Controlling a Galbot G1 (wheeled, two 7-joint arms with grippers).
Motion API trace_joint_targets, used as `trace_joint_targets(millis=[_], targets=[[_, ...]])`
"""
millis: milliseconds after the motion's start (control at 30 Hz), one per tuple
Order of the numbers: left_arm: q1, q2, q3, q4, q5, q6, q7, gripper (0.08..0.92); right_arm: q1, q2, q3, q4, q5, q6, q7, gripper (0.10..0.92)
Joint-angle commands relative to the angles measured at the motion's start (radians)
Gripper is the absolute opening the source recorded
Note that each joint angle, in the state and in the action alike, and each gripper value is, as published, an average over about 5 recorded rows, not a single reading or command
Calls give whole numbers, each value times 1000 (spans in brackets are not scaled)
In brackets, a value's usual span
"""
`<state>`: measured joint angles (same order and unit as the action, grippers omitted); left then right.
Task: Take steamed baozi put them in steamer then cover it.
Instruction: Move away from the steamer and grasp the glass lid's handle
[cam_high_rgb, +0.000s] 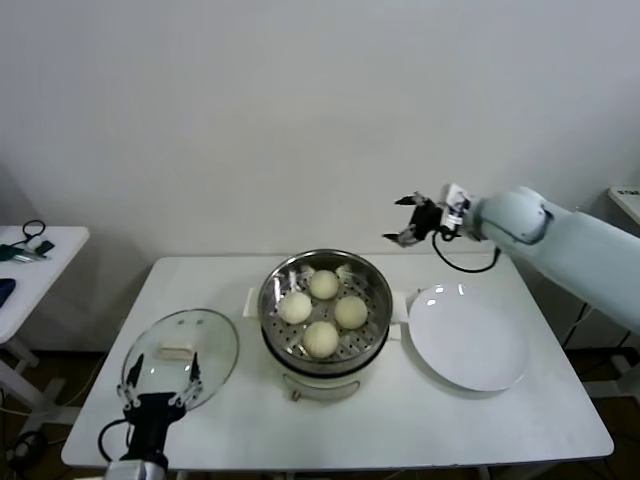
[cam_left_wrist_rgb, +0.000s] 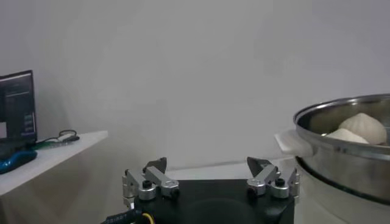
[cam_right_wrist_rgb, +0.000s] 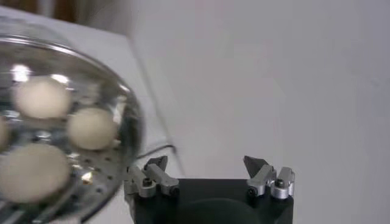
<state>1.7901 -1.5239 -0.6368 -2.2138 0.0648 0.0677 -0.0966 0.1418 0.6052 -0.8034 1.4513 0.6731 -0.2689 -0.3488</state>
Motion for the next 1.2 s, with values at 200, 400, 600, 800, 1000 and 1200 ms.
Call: trace_joint_targets(millis=[200, 400, 600, 800, 1000, 1200], targets=[[-19, 15, -11, 41, 124, -46, 2, 823, -1149, -48, 1068, 9, -25, 341, 268, 823], [-28, 26, -27, 63, 277, -68, -36, 823, -1322, 116, 1175, 18, -55, 425, 284, 823], [-39, 89, -53, 120, 553, -120, -138, 823, -1439, 260, 1220, 27, -106, 467, 290, 823], [-71, 156, -82, 287, 953, -212, -293, 823, -1510, 336, 1232, 11, -121, 500, 299, 823], [-122, 195, -100, 492, 1291, -279, -457, 823, -1530, 381, 1231, 7, -141, 551, 312, 823], [-148, 217, -99, 578, 1348, -283, -494, 823, -1536, 398, 1236, 21, -149, 561, 316, 823]])
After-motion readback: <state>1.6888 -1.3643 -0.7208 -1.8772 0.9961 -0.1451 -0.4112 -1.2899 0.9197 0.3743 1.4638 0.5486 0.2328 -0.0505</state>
